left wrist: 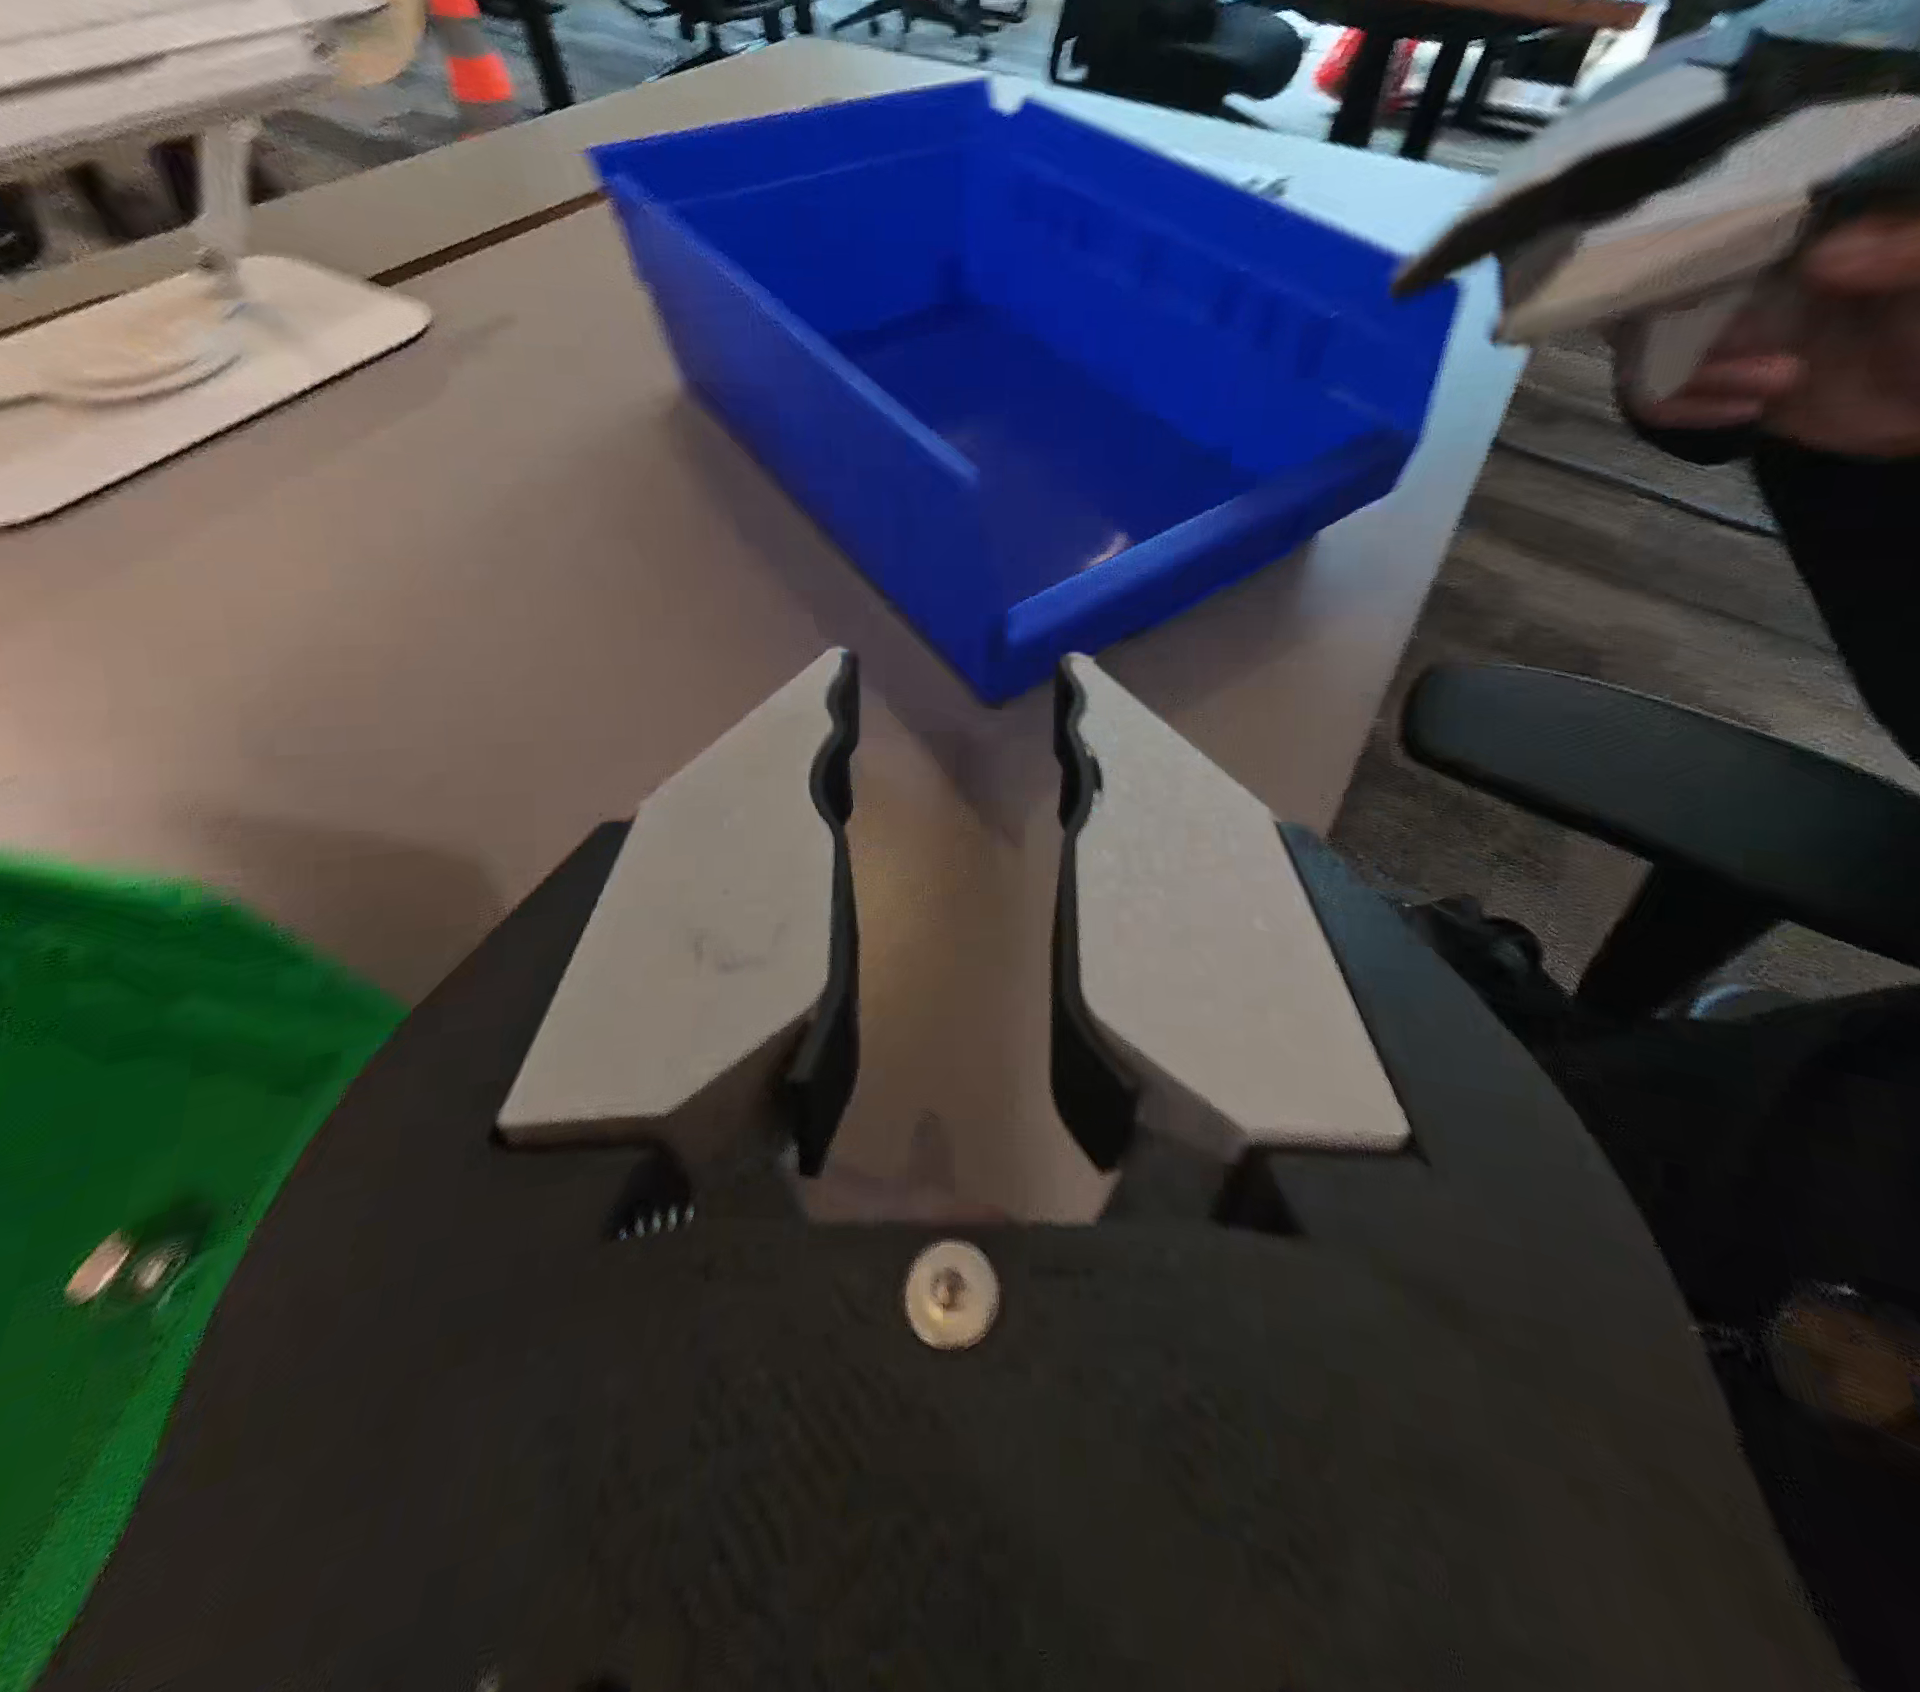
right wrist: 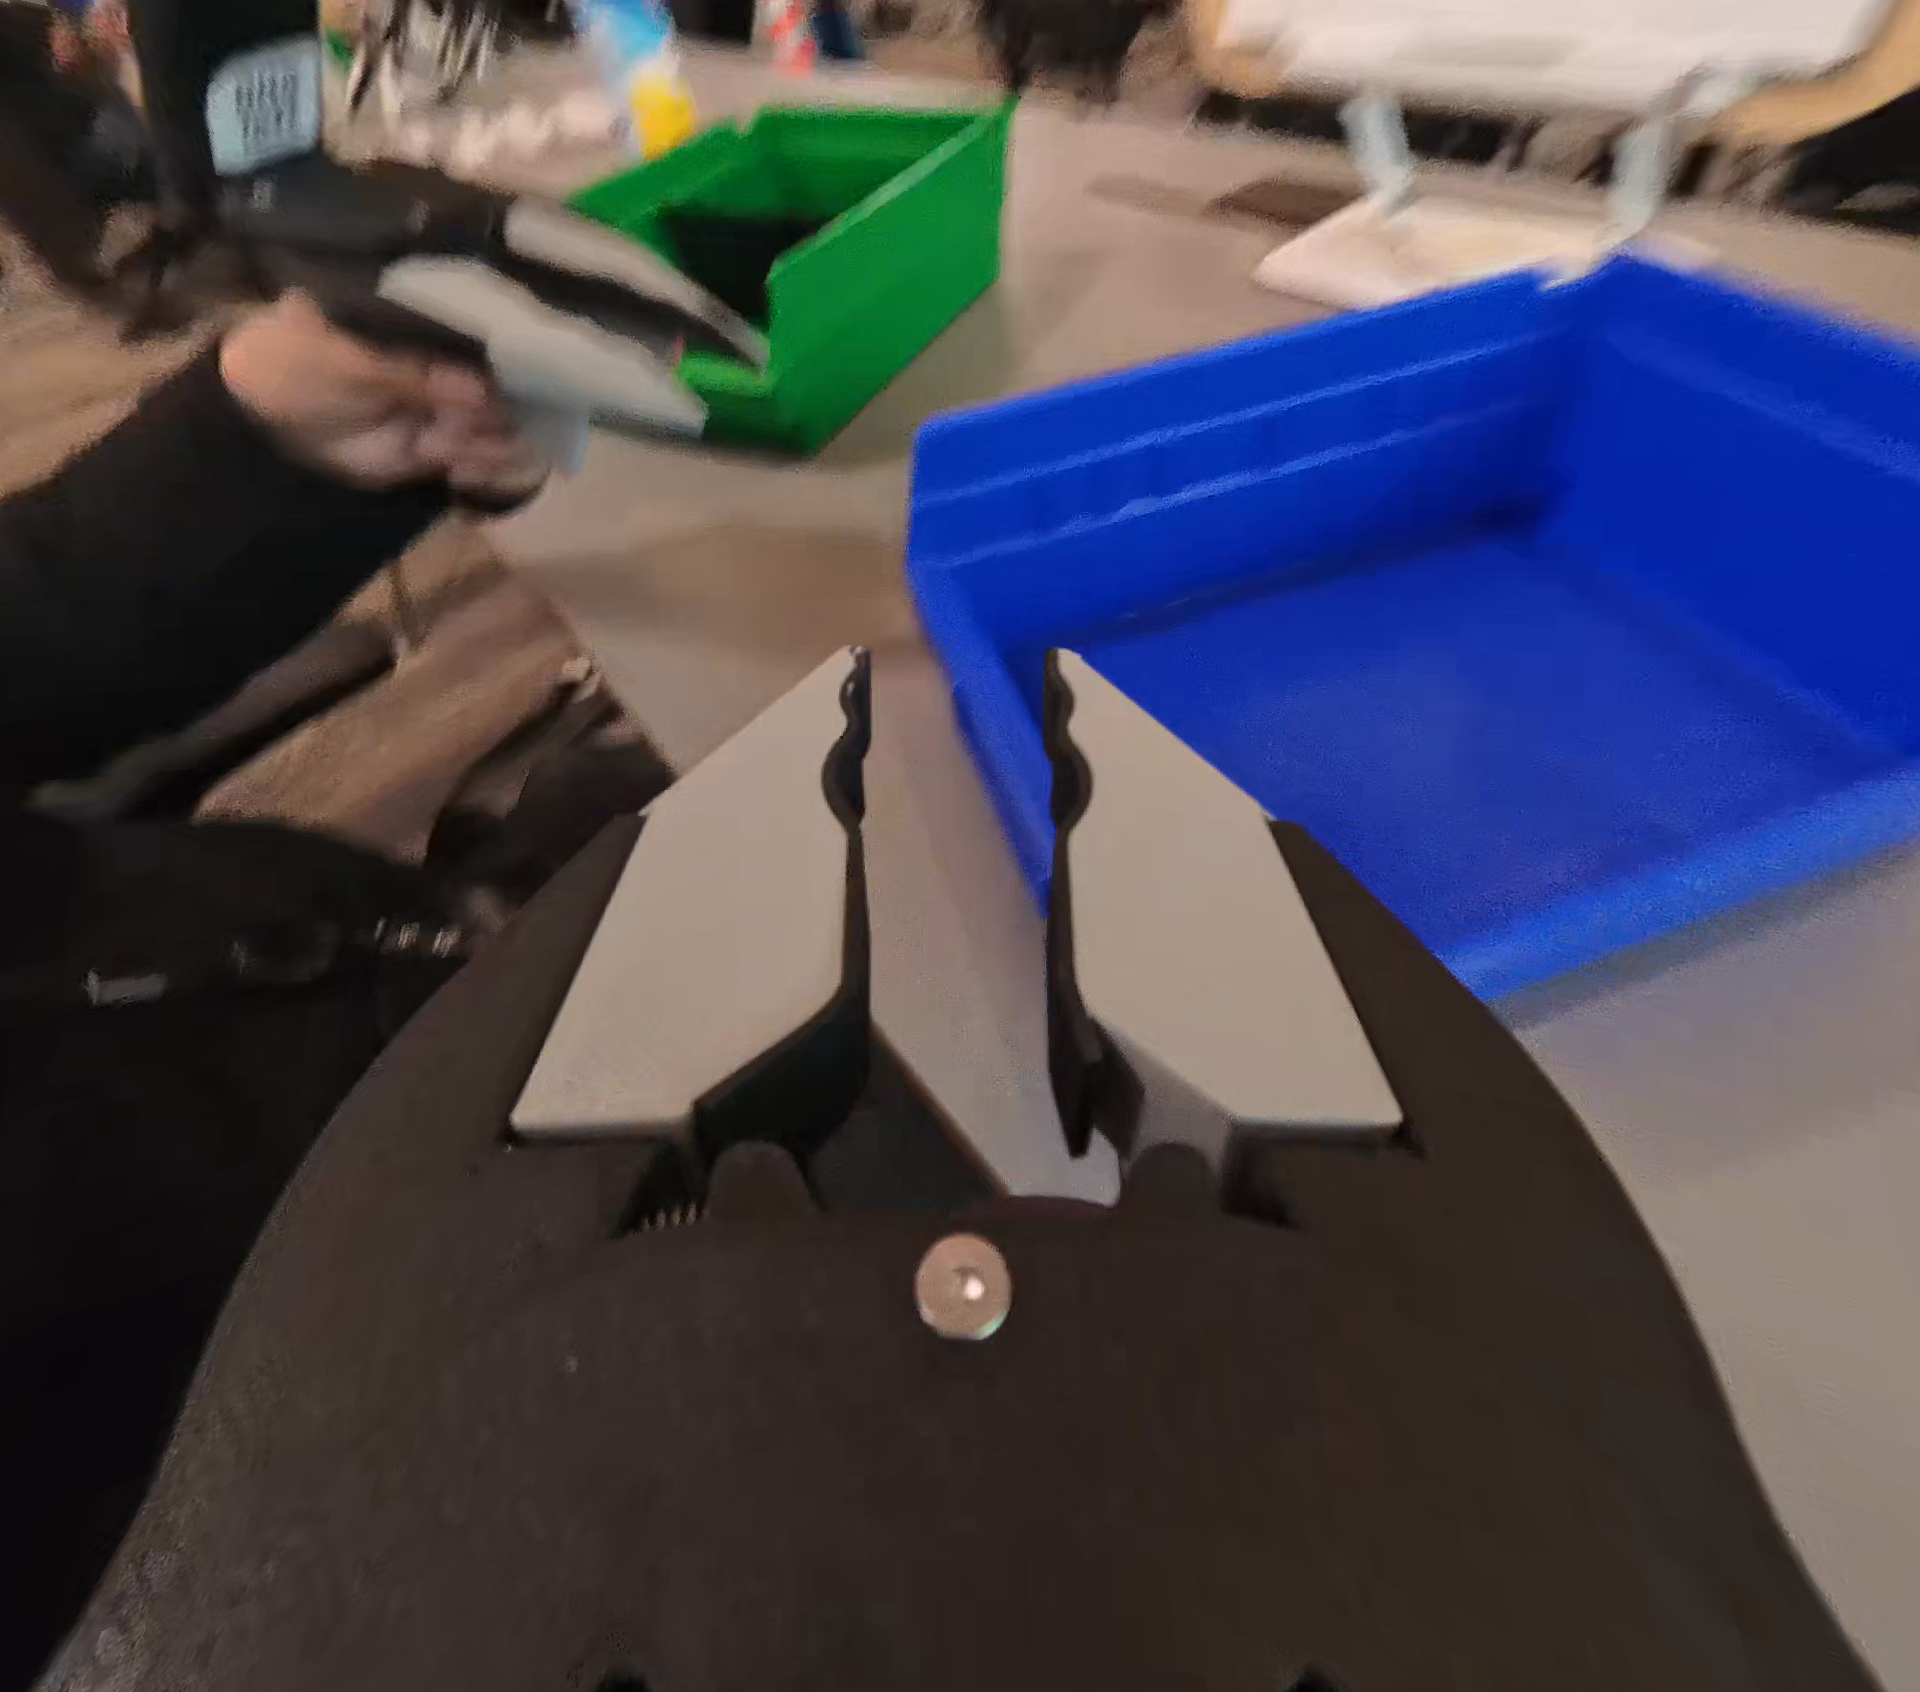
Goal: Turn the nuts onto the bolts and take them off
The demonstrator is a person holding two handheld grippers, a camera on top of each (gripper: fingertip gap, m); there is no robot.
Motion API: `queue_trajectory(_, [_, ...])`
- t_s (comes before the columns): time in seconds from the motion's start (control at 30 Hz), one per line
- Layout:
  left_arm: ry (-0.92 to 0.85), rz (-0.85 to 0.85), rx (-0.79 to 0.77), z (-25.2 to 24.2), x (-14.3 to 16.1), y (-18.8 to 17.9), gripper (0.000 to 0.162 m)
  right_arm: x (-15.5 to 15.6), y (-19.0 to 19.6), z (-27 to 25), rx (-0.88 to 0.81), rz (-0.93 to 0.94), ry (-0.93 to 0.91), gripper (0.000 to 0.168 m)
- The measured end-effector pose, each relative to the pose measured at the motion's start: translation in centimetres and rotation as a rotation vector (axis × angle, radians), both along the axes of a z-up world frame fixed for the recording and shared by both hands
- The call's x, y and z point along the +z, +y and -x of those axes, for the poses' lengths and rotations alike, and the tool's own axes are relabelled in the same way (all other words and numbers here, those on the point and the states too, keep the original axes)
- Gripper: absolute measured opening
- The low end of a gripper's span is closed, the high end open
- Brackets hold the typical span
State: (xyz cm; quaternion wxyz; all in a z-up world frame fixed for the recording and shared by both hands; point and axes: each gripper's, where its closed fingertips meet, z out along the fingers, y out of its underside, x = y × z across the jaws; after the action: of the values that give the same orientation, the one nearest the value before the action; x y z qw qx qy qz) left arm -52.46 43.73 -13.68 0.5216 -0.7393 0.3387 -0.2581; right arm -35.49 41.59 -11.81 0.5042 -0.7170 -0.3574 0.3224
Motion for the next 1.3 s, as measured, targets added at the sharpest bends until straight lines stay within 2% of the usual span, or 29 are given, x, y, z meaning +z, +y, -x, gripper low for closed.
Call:
queue_trajectory(0.07, [-0.016,0.036,0.063,2.4,-1.0,0.4,0.035,-3.6,-0.1,1.8,0.057,0.070,-0.144,0.028])
queue_trajectory(0.13, [-0.033,0.060,0.106,3.7,-1.7,0.2,0.036,-6.9,2.1,1.7,-0.013,0.151,-0.241,0.029])
queue_trajectory(0.17, [-0.044,0.048,0.112,4.0,-1.7,-0.1,0.035,-7.8,2.9,1.4,-0.026,0.180,-0.252,0.000])
queue_trajectory(0.23, [-0.019,0.035,0.105,4.0,-2.0,-0.8,0.034,-7.4,5.3,-0.2,-0.136,0.156,-0.230,0.000])
queue_trajectory(0.33, [0.079,-0.011,0.138,4.8,-2.1,-0.7,0.037,-7.6,9.4,-4.4,-0.329,0.065,-0.305,0.000])
queue_trajectory(0.37, [0.095,-0.030,0.158,5.2,-2.1,-0.5,0.036,-7.8,10.7,-6.0,-0.401,0.061,-0.322,0.007])
queue_trajectory(0.4, [0.120,-0.034,0.177,5.7,-2.3,-0.2,0.036,-8.2,10.9,-6.4,-0.400,0.099,-0.326,0.022])
queue_trajectory(0.43, [0.156,-0.030,0.199,6.5,-2.8,0.1,0.037,-7.7,10.1,-5.3,-0.329,0.123,-0.277,0.013])
queue_trajectory(0.53, [0.256,-0.017,0.268,9.9,-4.3,1.3,0.038,-4.8,7.3,-1.3,-0.123,0.032,-0.126,0.018])
queue_trajectory(0.67, [0.261,0.076,0.349,15.2,-6.0,2.3,0.030,-7.1,5.8,1.4,-0.002,0.022,-0.255,0.035])
queue_trajectory(0.7, [0.263,0.079,0.369,16.5,-6.1,2.5,0.018,-7.8,5.9,2.0,0.010,0.016,-0.272,0.036])
queue_trajectory(0.8, [0.181,0.142,0.377,18.6,-6.1,2.5,0.024,-7.9,7.8,2.9,-0.048,-0.029,-0.256,0.025])
queue_trajectory(0.83, [0.184,0.137,0.420,19.7,-6.1,2.9,0.031,-8.2,8.6,3.0,-0.075,-0.015,-0.252,0.038])
queue_trajectory(0.87, [0.205,0.108,0.486,21.0,-6.0,3.5,0.041,-8.2,9.3,3.3,-0.092,-0.003,-0.236,0.039])
queue_trajectory(0.9, [0.222,0.085,0.544,22.0,-6.0,3.8,0.042,-8.2,10.1,3.4,-0.129,0.001,-0.233,0.041])
queue_trajectory(0.93, [0.244,0.074,0.578,22.7,-5.9,3.9,0.034,-8.2,10.7,3.4,-0.157,-0.006,-0.236,0.039])
queue_trajectory(0.97, [0.273,0.059,0.601,23.2,-5.8,3.9,0.025,-8.1,11.0,3.5,-0.163,-0.022,-0.251,0.034])
queue_trajectory(1.03, [0.273,0.027,0.595,22.9,-5.0,3.5,0.027,-6.8,11.4,3.4,-0.206,-0.076,-0.257,0.037])
queue_trajectory(1.1, [0.173,0.004,0.528,21.0,-3.2,2.9,0.029,-3.5,10.4,4.4,-0.183,-0.141,-0.150,0.035])
queue_trajectory(1.2, [-0.026,-0.041,0.434,17.2,0.4,2.1,0.032,1.2,7.6,7.7,-0.038,-0.184,-0.011,0.035])
queue_trajectory(1.3, [-0.214,-0.048,0.276,11.3,2.6,1.0,0.041,1.7,6.4,12.1,0.086,-0.104,-0.004,0.045])
